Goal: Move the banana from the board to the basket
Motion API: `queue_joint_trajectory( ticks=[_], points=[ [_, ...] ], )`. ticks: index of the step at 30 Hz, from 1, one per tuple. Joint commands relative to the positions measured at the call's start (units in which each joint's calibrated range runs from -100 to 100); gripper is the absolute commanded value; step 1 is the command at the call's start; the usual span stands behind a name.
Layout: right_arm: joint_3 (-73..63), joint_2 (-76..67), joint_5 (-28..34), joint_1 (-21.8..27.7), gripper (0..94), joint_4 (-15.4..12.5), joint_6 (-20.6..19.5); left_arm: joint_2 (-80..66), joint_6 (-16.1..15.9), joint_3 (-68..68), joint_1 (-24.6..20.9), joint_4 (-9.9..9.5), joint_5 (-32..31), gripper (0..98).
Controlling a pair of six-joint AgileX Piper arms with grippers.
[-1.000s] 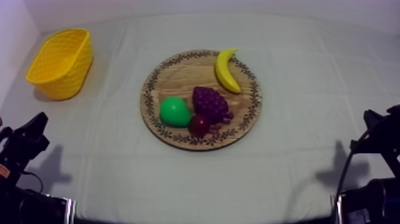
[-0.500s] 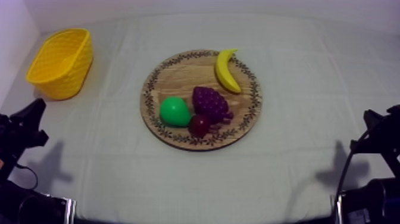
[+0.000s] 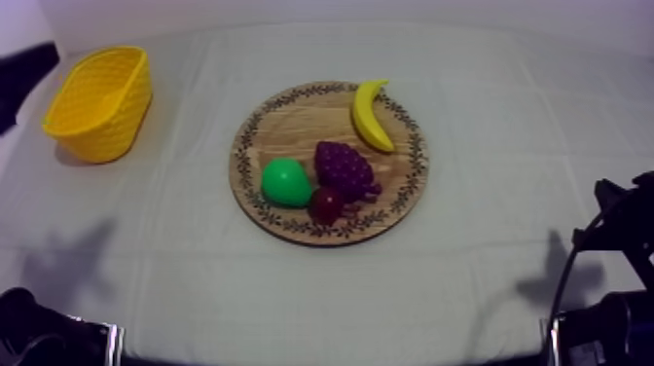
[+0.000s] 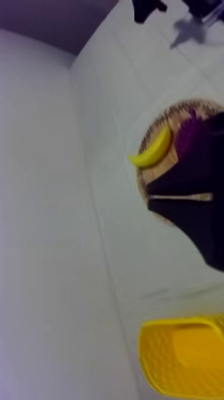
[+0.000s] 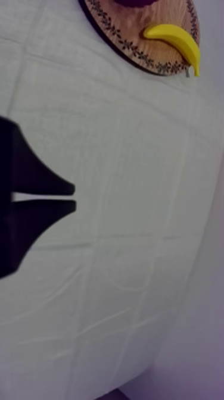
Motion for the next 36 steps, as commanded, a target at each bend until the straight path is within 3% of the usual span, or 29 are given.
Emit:
queue_joint_trajectory(
  ticks=[1, 4, 9, 14, 17, 27, 36],
  points=[
    [0.0, 0.0, 0.0, 0.0, 0.6, 0.0, 0.0, 9.9, 0.7, -15.4, 3.7, -0.08, 1.5, 0.2],
    [0.0, 0.0, 0.0, 0.0, 0.6, 0.0, 0.0, 16.7, 2.2, -21.5, 5.7, 0.27, 3.3, 0.1],
    [0.0, 0.0, 0.0, 0.0, 0.6, 0.0, 0.0, 28.6, 4.2, -30.8, 7.9, 2.58, 6.7, 0.1],
    [0.0, 0.0, 0.0, 0.0, 0.6, 0.0, 0.0, 40.6, 3.4, -39.4, 7.5, 7.59, 9.8, 0.2],
    [0.0, 0.0, 0.0, 0.0, 0.6, 0.0, 0.0, 47.6, 3.4, -44.7, 7.2, 9.25, 12.5, 0.2],
    [0.0, 0.0, 0.0, 0.0, 0.6, 0.0, 0.0, 65.3, 5.6, -54.1, 6.2, 11.41, 15.3, 0.4],
    [0.0, 0.0, 0.0, 0.0, 0.6, 0.0, 0.0, 73.1, 2.4, -53.5, 5.1, 17.60, 15.4, 4.3]
  ],
)
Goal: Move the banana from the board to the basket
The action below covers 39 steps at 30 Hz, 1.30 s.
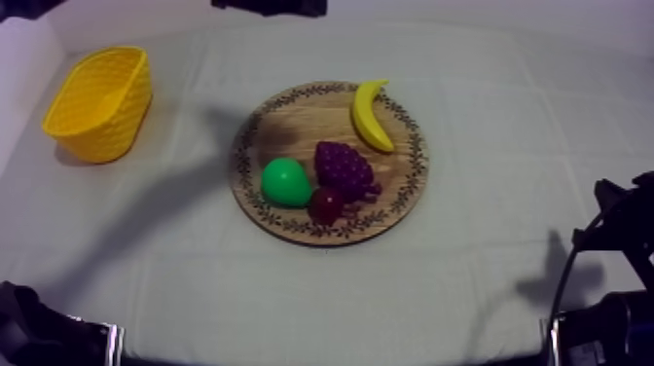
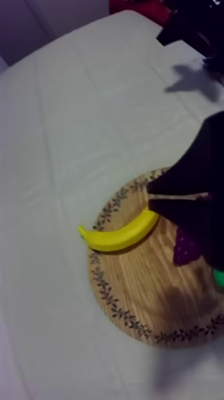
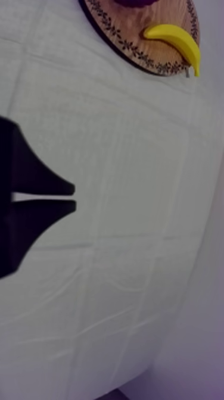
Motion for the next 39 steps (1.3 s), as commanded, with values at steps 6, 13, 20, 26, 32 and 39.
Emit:
queue_joint_trajectory(
  ticks=[6, 13, 20, 26, 32, 39],
  points=[
    [0.0, 0.0, 0.0, 0.0, 0.6, 0.0, 0.0, 2.5, 0.8, 2.3, 0.8, 1.51, -0.8, 13.1],
    [0.0, 0.0, 0.0, 0.0, 0.6, 0.0, 0.0, 2.1, 3.9, 7.0, 2.3, -0.50, -3.6, 43.9],
    [0.0, 0.0, 0.0, 0.0, 0.6, 0.0, 0.0, 1.3, 5.1, 11.9, 2.6, -1.79, -8.8, 65.4],
    [0.0, 0.0, 0.0, 0.0, 0.6, 0.0, 0.0, 2.7, 3.9, 11.9, 2.0, -0.40, -10.0, 69.2],
    [0.0, 0.0, 0.0, 0.0, 0.6, 0.0, 0.0, 8.2, 2.6, 5.4, 1.4, 1.61, -7.6, 69.1],
    [0.0, 0.0, 0.0, 0.0, 0.6, 0.0, 0.0, 18.0, 3.3, -7.9, 0.4, 2.79, -0.3, 69.1]
  ],
)
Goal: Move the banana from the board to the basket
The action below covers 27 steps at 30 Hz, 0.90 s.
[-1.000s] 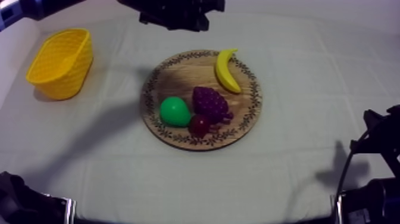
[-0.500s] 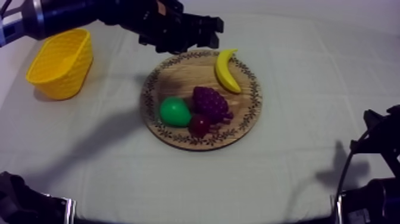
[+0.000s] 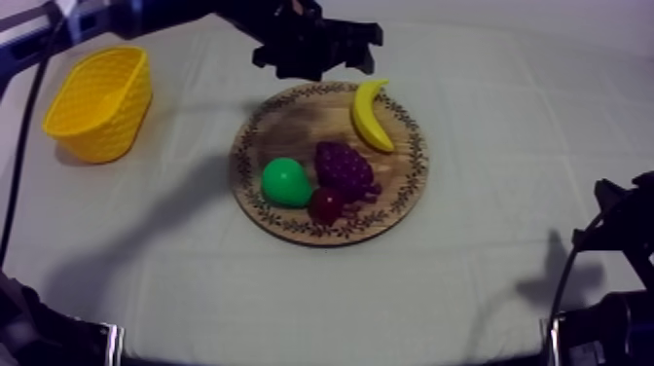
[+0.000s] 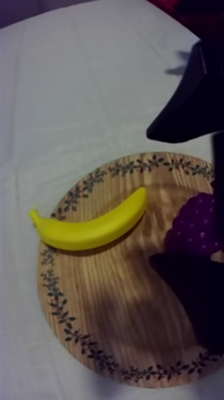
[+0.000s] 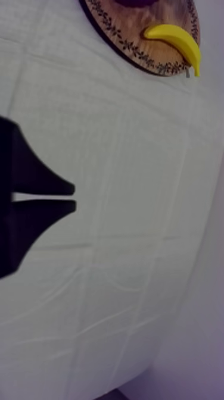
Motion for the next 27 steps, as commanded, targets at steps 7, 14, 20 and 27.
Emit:
queue_joint_trajectory(
  ticks=[7, 14, 20, 27],
  points=[
    [0.0, 0.0, 0.0, 0.0, 0.6, 0.0, 0.0, 10.7, -0.6, -13.5, -0.5, 1.88, 3.8, 68.2],
    [0.0, 0.0, 0.0, 0.0, 0.6, 0.0, -0.1, 18.7, -1.9, -20.6, -1.0, 3.84, 6.1, 68.1],
    [0.0, 0.0, 0.0, 0.0, 0.6, 0.0, -0.1, 23.7, -2.5, -23.9, -1.4, 5.47, 7.8, 66.4],
    [0.0, 0.0, 0.0, 0.0, 0.6, 0.0, -0.1, 28.8, -2.5, -28.2, -2.0, 6.80, 10.3, 63.8]
  ],
)
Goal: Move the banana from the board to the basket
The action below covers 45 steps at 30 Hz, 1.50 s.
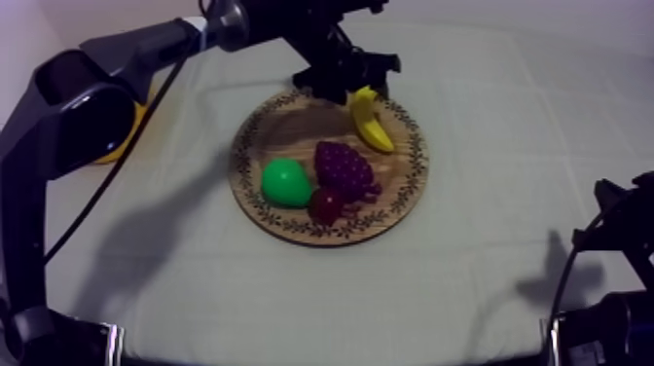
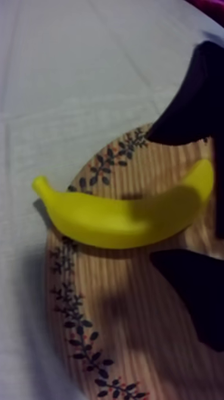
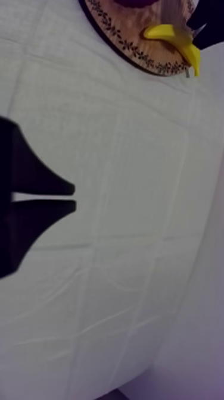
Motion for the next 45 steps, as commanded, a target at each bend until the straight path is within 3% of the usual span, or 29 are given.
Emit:
queue_joint_trajectory(
  ticks=[1, 8, 19, 24, 34, 45],
  points=[
    [0.0, 0.0, -0.1, 0.0, 0.6, 0.0, 0.0, 1.4, 0.0, -0.7, -0.1, 0.28, 0.4, 63.1],
    [0.0, 0.0, -0.1, 0.0, 0.6, 0.0, 0.0, 4.3, 0.6, -3.9, -0.1, 0.61, 2.7, 56.7],
    [0.0, 0.0, -0.1, 0.0, 0.6, 0.0, 0.0, 5.9, 1.7, -3.8, 0.0, 1.18, 3.6, 31.1],
    [0.0, 0.0, -0.1, 0.0, 0.6, 0.0, 0.0, 3.6, 0.8, -2.3, -0.1, 1.13, 2.0, 30.2],
    [0.0, 0.0, -0.1, 0.0, 0.6, 0.0, 0.0, -14.1, 2.4, 3.7, -2.2, -4.46, 2.1, 31.7],
    [0.0, 0.0, -0.1, 0.0, 0.6, 0.0, 0.0, -38.6, 4.7, 22.5, -8.3, -9.67, 2.3, 32.9]
  ],
)
